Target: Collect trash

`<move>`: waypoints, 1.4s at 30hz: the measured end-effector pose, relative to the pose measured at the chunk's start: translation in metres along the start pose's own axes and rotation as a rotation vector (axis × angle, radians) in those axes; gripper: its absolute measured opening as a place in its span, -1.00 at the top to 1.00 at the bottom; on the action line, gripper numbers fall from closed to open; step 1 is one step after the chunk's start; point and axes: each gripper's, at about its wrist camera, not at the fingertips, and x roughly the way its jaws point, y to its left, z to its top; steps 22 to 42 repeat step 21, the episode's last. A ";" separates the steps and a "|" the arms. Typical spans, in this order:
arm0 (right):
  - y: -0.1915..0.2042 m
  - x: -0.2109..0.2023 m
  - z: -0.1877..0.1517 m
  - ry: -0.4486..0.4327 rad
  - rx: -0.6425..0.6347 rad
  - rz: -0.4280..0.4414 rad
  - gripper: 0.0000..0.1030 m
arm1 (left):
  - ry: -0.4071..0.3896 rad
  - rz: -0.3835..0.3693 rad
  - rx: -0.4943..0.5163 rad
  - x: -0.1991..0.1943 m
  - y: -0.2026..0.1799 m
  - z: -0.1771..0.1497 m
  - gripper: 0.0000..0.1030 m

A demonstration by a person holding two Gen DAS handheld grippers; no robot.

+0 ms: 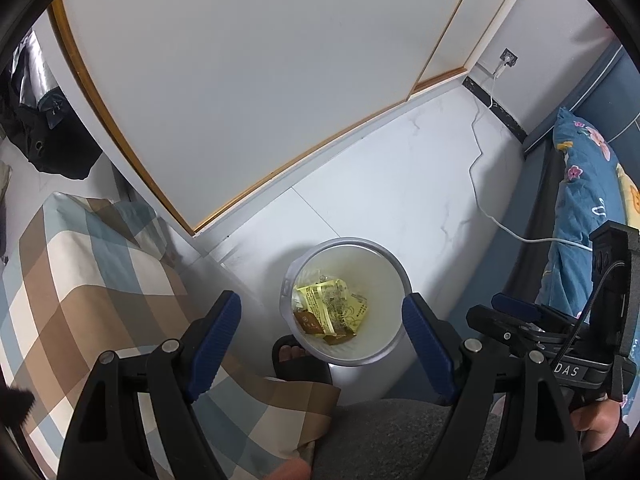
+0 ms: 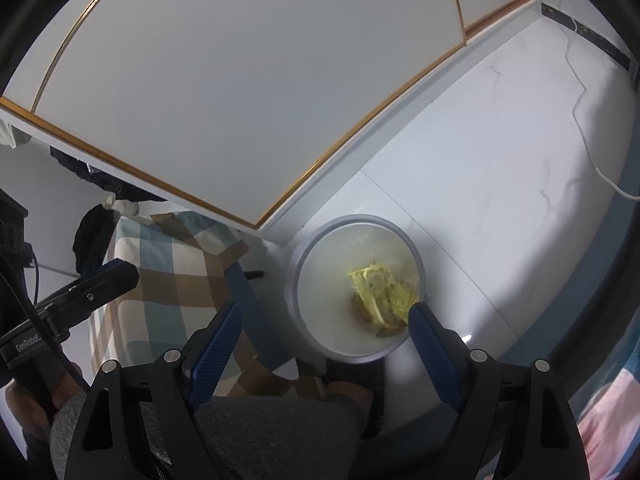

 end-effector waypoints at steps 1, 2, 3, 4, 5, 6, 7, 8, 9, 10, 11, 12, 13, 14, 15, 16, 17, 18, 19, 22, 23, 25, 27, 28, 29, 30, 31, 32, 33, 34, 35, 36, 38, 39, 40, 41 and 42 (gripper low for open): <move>0.000 0.000 0.000 0.000 -0.001 -0.002 -0.65 | 0.001 -0.002 -0.002 0.000 0.001 0.000 -0.56; -0.001 0.001 0.000 0.001 0.002 -0.003 -0.65 | 0.004 -0.007 -0.005 0.001 0.002 0.000 -0.56; -0.001 0.001 -0.001 0.003 0.007 0.000 -0.65 | 0.008 -0.010 -0.007 0.001 0.002 0.000 -0.56; -0.002 0.001 -0.001 0.003 0.011 0.003 -0.65 | 0.010 -0.008 -0.009 0.001 0.003 0.000 -0.56; -0.002 0.001 -0.001 0.003 0.011 0.002 -0.65 | 0.010 -0.001 -0.009 0.002 0.003 0.000 -0.56; -0.002 0.001 -0.001 0.003 0.011 0.000 -0.65 | 0.008 0.002 -0.009 0.001 0.003 0.000 -0.56; -0.002 0.001 -0.001 0.003 0.011 0.000 -0.65 | 0.006 0.003 -0.010 0.001 0.003 0.001 -0.56; -0.002 0.001 -0.001 0.003 0.011 0.000 -0.65 | 0.004 0.003 -0.013 0.001 0.003 0.001 -0.56; -0.001 0.001 -0.001 0.004 0.009 -0.004 -0.65 | 0.006 0.000 -0.015 0.001 0.003 0.000 -0.56; -0.002 0.001 -0.001 0.004 0.009 -0.007 -0.65 | 0.010 -0.005 -0.014 0.001 0.003 0.000 -0.56; -0.002 0.001 -0.001 0.004 0.010 -0.008 -0.65 | 0.008 -0.004 -0.017 0.001 0.002 0.000 -0.56; -0.002 0.001 -0.001 0.004 0.013 -0.009 -0.65 | 0.006 -0.004 -0.018 0.001 0.002 0.000 -0.56; -0.002 0.001 -0.001 0.005 0.016 -0.009 -0.65 | 0.007 -0.008 -0.017 0.001 0.001 0.000 -0.56; -0.002 0.000 -0.001 0.004 0.018 -0.009 -0.65 | 0.006 -0.006 -0.018 0.001 0.001 0.000 -0.56; -0.002 0.000 -0.001 0.002 0.018 -0.009 -0.65 | 0.005 -0.003 -0.021 0.000 0.002 0.000 -0.56; -0.002 0.000 -0.001 0.001 0.017 -0.009 -0.65 | 0.005 -0.003 -0.024 0.000 0.002 0.000 -0.56; -0.001 -0.001 -0.001 0.000 0.017 -0.010 -0.65 | -0.002 0.001 -0.031 0.000 0.003 0.000 -0.56; -0.001 -0.001 -0.001 -0.002 0.018 -0.010 -0.65 | -0.016 0.006 -0.040 -0.002 0.004 0.000 -0.56; -0.001 -0.002 -0.001 -0.004 0.018 -0.010 -0.65 | -0.032 0.005 -0.047 -0.005 0.006 -0.001 -0.56; 0.000 -0.003 -0.001 -0.007 0.010 -0.024 -0.65 | -0.048 0.009 -0.056 -0.009 0.010 -0.001 -0.56; 0.000 -0.003 -0.001 -0.007 0.010 -0.024 -0.65 | -0.048 0.009 -0.056 -0.009 0.010 -0.001 -0.56; 0.000 -0.003 -0.001 -0.007 0.010 -0.024 -0.65 | -0.048 0.009 -0.056 -0.009 0.010 -0.001 -0.56; 0.000 -0.003 -0.001 -0.007 0.010 -0.024 -0.65 | -0.048 0.009 -0.056 -0.009 0.010 -0.001 -0.56; 0.000 -0.003 -0.001 -0.007 0.010 -0.024 -0.65 | -0.048 0.009 -0.056 -0.009 0.010 -0.001 -0.56; 0.000 -0.003 -0.001 -0.007 0.010 -0.024 -0.65 | -0.048 0.009 -0.056 -0.009 0.010 -0.001 -0.56; 0.000 -0.003 -0.001 -0.007 0.010 -0.024 -0.65 | -0.048 0.009 -0.056 -0.009 0.010 -0.001 -0.56; 0.000 -0.003 -0.001 -0.007 0.010 -0.024 -0.65 | -0.048 0.009 -0.056 -0.009 0.010 -0.001 -0.56; 0.000 -0.003 -0.001 -0.007 0.010 -0.024 -0.65 | -0.048 0.009 -0.056 -0.009 0.010 -0.001 -0.56; 0.000 -0.003 -0.001 -0.007 0.010 -0.024 -0.65 | -0.048 0.009 -0.056 -0.009 0.010 -0.001 -0.56; 0.000 -0.003 -0.001 -0.007 0.010 -0.024 -0.65 | -0.048 0.009 -0.056 -0.009 0.010 -0.001 -0.56; 0.000 -0.003 -0.001 -0.007 0.010 -0.024 -0.65 | -0.048 0.009 -0.056 -0.009 0.010 -0.001 -0.56; 0.000 -0.003 -0.001 -0.007 0.010 -0.024 -0.65 | -0.048 0.009 -0.056 -0.009 0.010 -0.001 -0.56; 0.000 -0.003 -0.001 -0.007 0.010 -0.024 -0.65 | -0.048 0.009 -0.056 -0.009 0.010 -0.001 -0.56; 0.000 -0.003 -0.001 -0.007 0.010 -0.024 -0.65 | -0.048 0.009 -0.056 -0.009 0.010 -0.001 -0.56; 0.000 -0.003 -0.001 -0.007 0.010 -0.024 -0.65 | -0.048 0.009 -0.056 -0.009 0.010 -0.001 -0.56; 0.000 -0.003 -0.001 -0.007 0.010 -0.024 -0.65 | -0.048 0.009 -0.056 -0.009 0.010 -0.001 -0.56; 0.000 -0.003 -0.001 -0.007 0.010 -0.024 -0.65 | -0.048 0.009 -0.056 -0.009 0.010 -0.001 -0.56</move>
